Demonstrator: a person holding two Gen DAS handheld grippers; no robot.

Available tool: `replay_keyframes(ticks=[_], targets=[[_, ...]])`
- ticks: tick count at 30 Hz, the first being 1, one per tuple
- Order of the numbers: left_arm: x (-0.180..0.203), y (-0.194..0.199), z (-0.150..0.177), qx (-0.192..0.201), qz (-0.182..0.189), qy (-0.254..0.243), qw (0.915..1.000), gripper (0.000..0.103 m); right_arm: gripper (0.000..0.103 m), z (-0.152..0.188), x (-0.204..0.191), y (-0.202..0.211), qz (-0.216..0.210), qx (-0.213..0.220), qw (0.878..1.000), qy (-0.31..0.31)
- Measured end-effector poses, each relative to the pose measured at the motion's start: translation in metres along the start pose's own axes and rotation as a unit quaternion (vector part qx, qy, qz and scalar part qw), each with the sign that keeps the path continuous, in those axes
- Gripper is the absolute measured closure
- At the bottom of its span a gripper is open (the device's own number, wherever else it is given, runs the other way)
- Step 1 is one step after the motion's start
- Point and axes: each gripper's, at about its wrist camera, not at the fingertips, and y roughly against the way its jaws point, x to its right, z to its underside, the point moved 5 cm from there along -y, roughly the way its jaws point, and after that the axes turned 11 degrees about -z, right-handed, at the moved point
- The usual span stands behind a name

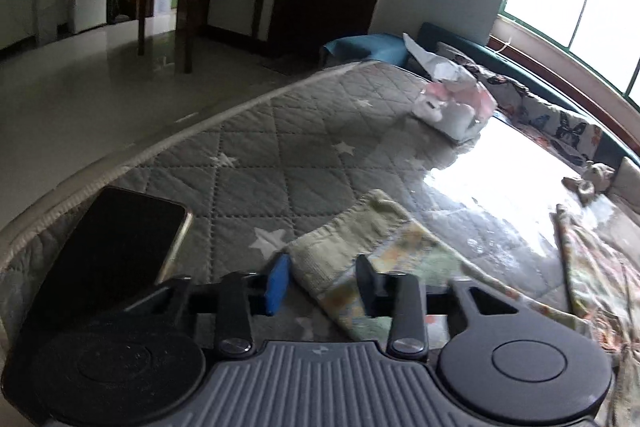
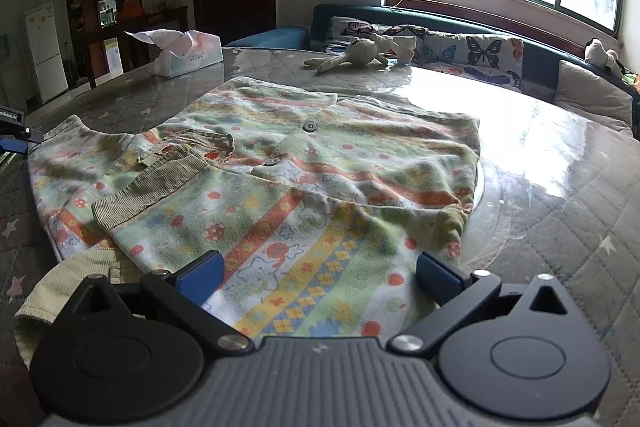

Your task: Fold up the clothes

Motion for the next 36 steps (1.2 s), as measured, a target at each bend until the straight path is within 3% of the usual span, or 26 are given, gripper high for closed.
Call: replay_keyframes(ticks=[4, 5, 8, 13, 17, 21, 27, 31, 36], targets=[[-0.004, -0.005, -0.002, 0.000, -0.004, 0.007, 1.0000, 0.083, 0.000, 0.000, 0.000, 0.000, 0.000, 0.000, 1.000, 0.000], [-0.003, -0.005, -0.002, -0.001, 0.001, 0.010, 1.0000, 0.093, 0.000, 0.000, 0.000, 0.000, 0.000, 0.000, 1.000, 0.000], [-0.002, -0.005, -0.002, -0.004, 0.016, 0.018, 0.9997, 0.097, 0.000, 0.000, 0.000, 0.000, -0.001, 0.000, 1.000, -0.001], [0.018, 0.021, -0.005, 0.009, 0.086, 0.010, 0.9962, 0.098, 0.000, 0.000, 0.000, 0.000, -0.001, 0.000, 1.000, -0.001], [0.051, 0.056, -0.011, 0.023, 0.159, -0.016, 0.9868, 0.098, 0.000, 0.000, 0.000, 0.000, -0.001, 0.000, 1.000, -0.001], [0.090, 0.095, -0.016, 0.039, 0.235, -0.046, 0.9701, 0.099, 0.000, 0.000, 0.000, 0.000, 0.000, 0.000, 1.000, -0.001], [0.163, 0.150, -0.006, 0.037, 0.350, -0.104, 0.9304, 0.099, 0.000, 0.000, 0.000, 0.000, -0.001, 0.000, 1.000, -0.001], [0.208, 0.173, 0.014, 0.025, 0.398, -0.141, 0.9061, 0.099, 0.000, 0.000, 0.000, 0.000, -0.001, 0.000, 1.000, -0.001], [0.247, 0.186, 0.042, 0.002, 0.432, -0.182, 0.8832, 0.099, 0.000, 0.000, 0.000, 0.000, -0.001, 0.000, 1.000, -0.001]])
